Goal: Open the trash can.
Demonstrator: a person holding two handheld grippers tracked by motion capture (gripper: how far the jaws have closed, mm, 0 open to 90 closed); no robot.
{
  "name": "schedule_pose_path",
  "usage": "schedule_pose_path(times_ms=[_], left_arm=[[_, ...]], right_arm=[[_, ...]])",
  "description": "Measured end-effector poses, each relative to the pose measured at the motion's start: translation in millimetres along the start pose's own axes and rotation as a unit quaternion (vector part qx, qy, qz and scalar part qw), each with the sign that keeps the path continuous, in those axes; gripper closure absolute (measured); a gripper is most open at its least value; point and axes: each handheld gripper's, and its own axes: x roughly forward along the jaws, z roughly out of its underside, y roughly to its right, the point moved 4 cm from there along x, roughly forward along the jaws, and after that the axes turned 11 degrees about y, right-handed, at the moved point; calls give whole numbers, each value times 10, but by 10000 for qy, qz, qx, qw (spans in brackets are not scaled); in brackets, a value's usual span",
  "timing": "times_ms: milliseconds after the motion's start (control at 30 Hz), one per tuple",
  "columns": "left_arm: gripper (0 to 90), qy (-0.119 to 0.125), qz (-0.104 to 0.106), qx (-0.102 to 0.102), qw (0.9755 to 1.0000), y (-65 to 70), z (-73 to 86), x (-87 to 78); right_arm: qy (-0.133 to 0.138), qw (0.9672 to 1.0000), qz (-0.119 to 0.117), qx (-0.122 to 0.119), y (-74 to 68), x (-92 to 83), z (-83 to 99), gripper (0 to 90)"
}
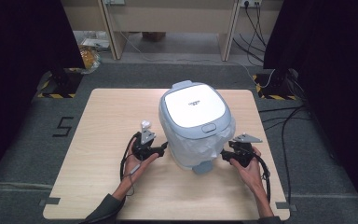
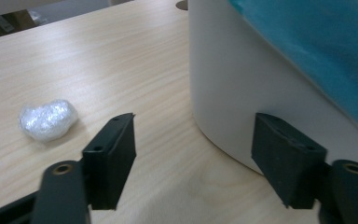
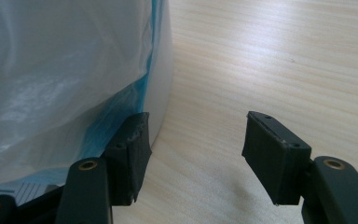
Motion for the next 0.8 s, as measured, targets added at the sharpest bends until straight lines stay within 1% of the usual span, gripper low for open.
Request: schedule_pose_path(times_ms=[67,167,267,333,400,500,567,600,667,700,733,767,800], left_arm=[[349,-13,-19,-8,10000,-12,-19,48],[349,-25,9,-123,9999,-47,-37,112],[348,-35,19,-194,9998,-83,-49,160],[349,-30,-13,-231,9997,-98,-62,193],[351,-41,-45,-227,9997,-116,-75,223],[358,-39,-68,-294,9995,-136,-83,258],[364,-27,-62,-286,9996,-149,-89,276],[352,-23,-47,-281,9996,-156,-89,280],[313,-79,28,-324,9994,-184,-85,279],[296,-79,28,-324,9994,-184,-85,279],[277,-77,71,-335,9994,-187,-87,270],[277,-71,131,-340,9993,-187,-92,244],[255,-64,149,-321,9994,-187,-95,218]], right_arm=[[12,10000,48,43,1,-9,7,403],[48,9999,74,143,3,-10,19,401],[74,9998,90,159,0,-2,21,401],[89,9997,108,197,-9,4,22,401],[108,9997,133,186,-17,13,19,401],[107,9995,160,236,-26,23,16,401],[134,9993,208,279,-32,35,17,398],[134,9992,240,291,-28,37,18,370],[151,9989,295,345,-27,37,27,341],[151,9989,295,345,-27,37,27,341],[128,9986,370,348,-28,30,41,271],[128,9986,370,348,-28,30,41,271],[21,9982,479,352,-24,4,73,256]])
